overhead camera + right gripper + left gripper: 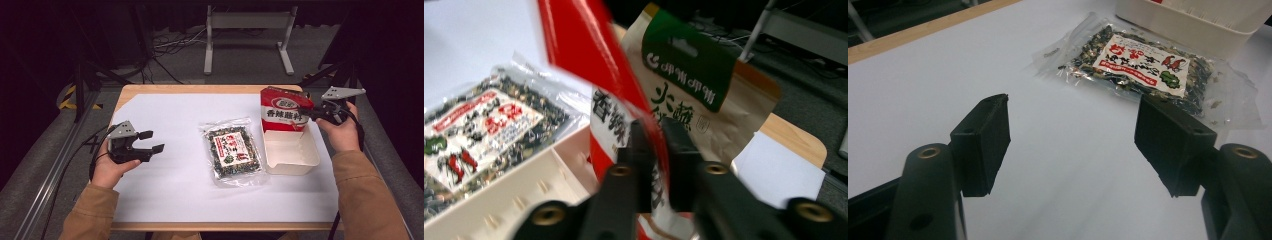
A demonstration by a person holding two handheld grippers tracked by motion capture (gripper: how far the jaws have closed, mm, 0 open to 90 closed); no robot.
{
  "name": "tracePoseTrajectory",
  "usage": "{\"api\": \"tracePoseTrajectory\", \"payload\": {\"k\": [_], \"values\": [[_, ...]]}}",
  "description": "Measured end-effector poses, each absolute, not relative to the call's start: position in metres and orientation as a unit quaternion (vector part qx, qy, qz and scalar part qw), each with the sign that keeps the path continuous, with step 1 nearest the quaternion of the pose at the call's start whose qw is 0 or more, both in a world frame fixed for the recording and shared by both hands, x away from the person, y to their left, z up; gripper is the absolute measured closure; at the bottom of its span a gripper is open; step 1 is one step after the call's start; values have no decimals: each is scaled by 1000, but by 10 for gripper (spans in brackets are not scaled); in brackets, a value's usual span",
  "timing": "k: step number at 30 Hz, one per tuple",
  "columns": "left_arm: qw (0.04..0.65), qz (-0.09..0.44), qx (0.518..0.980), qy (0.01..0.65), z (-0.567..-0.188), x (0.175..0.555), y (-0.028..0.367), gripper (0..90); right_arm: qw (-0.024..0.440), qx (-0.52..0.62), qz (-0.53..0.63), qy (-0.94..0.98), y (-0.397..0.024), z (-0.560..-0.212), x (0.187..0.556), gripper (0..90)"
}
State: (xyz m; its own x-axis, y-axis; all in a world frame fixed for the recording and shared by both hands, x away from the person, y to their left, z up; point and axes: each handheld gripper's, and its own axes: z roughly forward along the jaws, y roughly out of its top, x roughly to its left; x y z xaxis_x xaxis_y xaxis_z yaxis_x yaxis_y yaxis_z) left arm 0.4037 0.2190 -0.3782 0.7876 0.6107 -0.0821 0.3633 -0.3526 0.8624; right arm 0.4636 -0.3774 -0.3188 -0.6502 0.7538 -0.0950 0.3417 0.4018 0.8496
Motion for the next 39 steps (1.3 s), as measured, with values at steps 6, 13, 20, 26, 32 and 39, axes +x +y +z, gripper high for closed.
{"api": "tracePoseTrajectory", "payload": {"k": [6,13,20,26,32,39], "values": [[483,122,814,300,-378,409,212,300,258,363,452,773,-379,-316,453,552],[490,122,813,289,-376,410,208,367,263,380,484,743,-383,-309,443,406],[496,109,818,271,-370,411,199,416,270,368,497,738,-382,-300,424,396],[499,129,827,226,-360,405,187,457,276,355,510,734,-376,-291,397,406],[472,114,836,256,-356,403,179,435,293,341,499,741,-366,-285,375,404],[458,129,838,266,-360,407,175,324,282,323,505,749,-355,-289,360,389]]}}
